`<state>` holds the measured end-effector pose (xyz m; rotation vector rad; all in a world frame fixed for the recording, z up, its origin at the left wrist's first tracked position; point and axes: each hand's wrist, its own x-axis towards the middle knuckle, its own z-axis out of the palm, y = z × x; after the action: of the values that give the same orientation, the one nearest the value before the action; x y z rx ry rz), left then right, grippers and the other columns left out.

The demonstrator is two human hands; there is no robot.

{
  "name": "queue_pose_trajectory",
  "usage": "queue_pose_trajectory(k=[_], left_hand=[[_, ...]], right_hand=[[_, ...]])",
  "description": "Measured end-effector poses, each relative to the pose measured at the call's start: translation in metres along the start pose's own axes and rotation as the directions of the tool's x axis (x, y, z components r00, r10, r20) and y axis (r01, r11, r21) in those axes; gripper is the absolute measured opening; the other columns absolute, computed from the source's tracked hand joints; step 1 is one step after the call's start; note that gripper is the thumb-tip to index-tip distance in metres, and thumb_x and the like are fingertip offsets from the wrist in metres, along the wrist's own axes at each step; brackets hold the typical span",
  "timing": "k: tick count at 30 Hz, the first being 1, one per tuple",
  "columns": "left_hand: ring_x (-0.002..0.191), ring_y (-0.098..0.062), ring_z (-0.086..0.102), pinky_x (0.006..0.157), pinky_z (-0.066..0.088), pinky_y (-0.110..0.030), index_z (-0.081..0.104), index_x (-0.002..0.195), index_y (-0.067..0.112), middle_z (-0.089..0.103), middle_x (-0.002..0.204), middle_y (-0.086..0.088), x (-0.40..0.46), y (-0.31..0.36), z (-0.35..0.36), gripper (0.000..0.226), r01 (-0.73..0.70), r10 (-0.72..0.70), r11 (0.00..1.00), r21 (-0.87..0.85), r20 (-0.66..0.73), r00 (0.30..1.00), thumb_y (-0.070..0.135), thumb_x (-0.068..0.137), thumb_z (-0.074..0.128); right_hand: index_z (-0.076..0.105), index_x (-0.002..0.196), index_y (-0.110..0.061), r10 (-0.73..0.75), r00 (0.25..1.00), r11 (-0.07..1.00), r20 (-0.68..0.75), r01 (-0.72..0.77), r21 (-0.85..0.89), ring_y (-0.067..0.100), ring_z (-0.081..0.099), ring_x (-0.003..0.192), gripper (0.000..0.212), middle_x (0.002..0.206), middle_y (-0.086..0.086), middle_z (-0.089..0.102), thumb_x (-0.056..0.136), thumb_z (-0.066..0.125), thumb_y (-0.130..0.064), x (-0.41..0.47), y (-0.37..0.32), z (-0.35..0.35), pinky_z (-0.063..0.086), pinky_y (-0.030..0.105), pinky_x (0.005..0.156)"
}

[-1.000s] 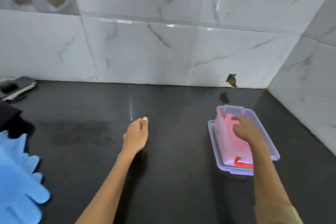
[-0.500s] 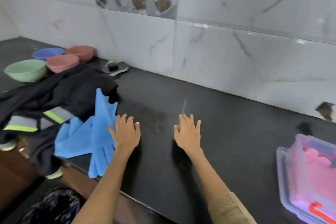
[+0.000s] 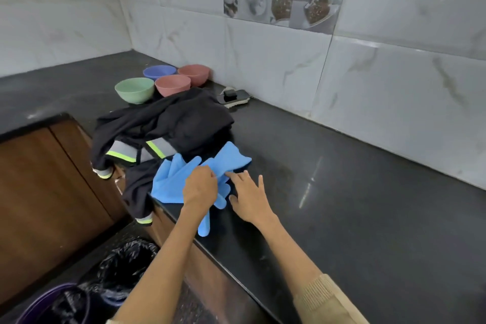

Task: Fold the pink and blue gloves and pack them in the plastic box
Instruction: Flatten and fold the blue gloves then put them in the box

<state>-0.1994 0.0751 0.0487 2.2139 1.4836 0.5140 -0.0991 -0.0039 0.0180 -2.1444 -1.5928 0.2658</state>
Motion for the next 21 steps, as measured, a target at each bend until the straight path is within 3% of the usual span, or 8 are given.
queue_pose_trajectory(k=[2,5,9,12,14,18,21], left_hand=[[0.058,-0.020,0.041,0.053,0.034,-0.030,0.052,0.076,0.006,0.050,0.067,-0.008,0.002,0.004,-0.005,0.019,-0.139,0.143,0.989,-0.045,0.091,0.986,0.005,0.091,0.040],[0.051,-0.013,0.035,0.050,0.031,-0.021,0.054,0.074,0.010,0.042,0.059,0.003,0.001,0.017,-0.014,0.017,-0.309,0.349,0.930,-0.199,0.222,0.910,0.005,0.087,0.044],[0.049,-0.006,0.035,0.054,0.033,-0.020,0.048,0.063,0.023,0.044,0.053,0.010,-0.003,0.049,-0.019,0.025,-0.438,0.535,0.842,-0.314,0.381,0.754,0.006,0.081,0.046],[0.052,-0.006,0.035,0.057,0.034,-0.020,0.046,0.065,0.024,0.045,0.058,0.011,-0.002,0.070,-0.015,0.026,-0.456,0.584,0.811,-0.367,0.456,0.672,0.002,0.079,0.045],[0.057,-0.012,0.038,0.060,0.036,-0.027,0.047,0.068,0.024,0.051,0.063,0.007,0.001,0.081,-0.009,0.029,-0.445,0.605,0.795,-0.413,0.473,0.641,-0.003,0.078,0.044],[0.082,-0.024,0.060,0.068,0.041,-0.033,0.056,0.072,0.029,0.065,0.094,0.001,0.006,0.110,0.009,0.049,-0.504,0.644,0.765,-0.402,0.483,0.593,-0.013,0.075,0.031],[0.083,-0.022,0.060,0.074,0.047,-0.035,0.063,0.063,0.025,0.064,0.103,-0.001,0.003,0.141,0.024,0.058,-0.599,0.729,0.684,-0.417,0.433,0.530,-0.020,0.073,0.028]], right_hand=[[0.028,0.141,-0.024,-0.002,0.998,1.000,-0.067,0.002,0.011,0.022,0.026,0.141,0.068,0.148,0.000,0.027,0.084,0.062,-0.010,-0.002,0.005,-0.002,0.011,0.055,0.116],[0.026,0.129,-0.023,0.048,0.976,0.999,-0.213,-0.044,0.025,0.026,0.036,0.132,0.067,0.149,0.008,0.018,0.078,0.069,-0.015,-0.006,0.021,-0.011,0.027,0.053,0.112],[0.022,0.111,-0.028,0.162,0.902,0.969,-0.401,-0.069,0.236,0.025,0.050,0.104,0.064,0.134,0.009,0.039,0.072,0.063,0.001,-0.018,0.049,-0.039,0.040,0.050,0.098],[0.040,0.109,-0.029,0.299,0.901,0.923,-0.314,-0.189,0.336,0.019,0.059,0.088,0.047,0.110,-0.006,0.061,0.074,0.061,-0.007,-0.034,0.077,-0.069,0.048,0.036,0.079],[0.056,0.091,-0.032,0.383,0.897,0.905,-0.220,-0.317,0.284,0.017,0.062,0.084,0.021,0.094,-0.011,0.066,0.076,0.062,-0.020,-0.048,0.100,-0.093,0.046,0.031,0.071],[0.066,0.081,-0.031,0.484,0.858,0.854,-0.172,-0.420,0.306,0.016,0.061,0.086,0.016,0.091,-0.004,0.069,0.082,0.061,-0.016,-0.084,0.140,-0.151,0.049,0.035,0.079],[0.072,0.089,-0.023,0.477,0.825,0.869,-0.304,-0.390,0.306,0.015,0.063,0.099,0.010,0.099,-0.003,0.072,0.085,0.063,-0.021,-0.114,0.150,-0.195,0.048,0.033,0.091]])
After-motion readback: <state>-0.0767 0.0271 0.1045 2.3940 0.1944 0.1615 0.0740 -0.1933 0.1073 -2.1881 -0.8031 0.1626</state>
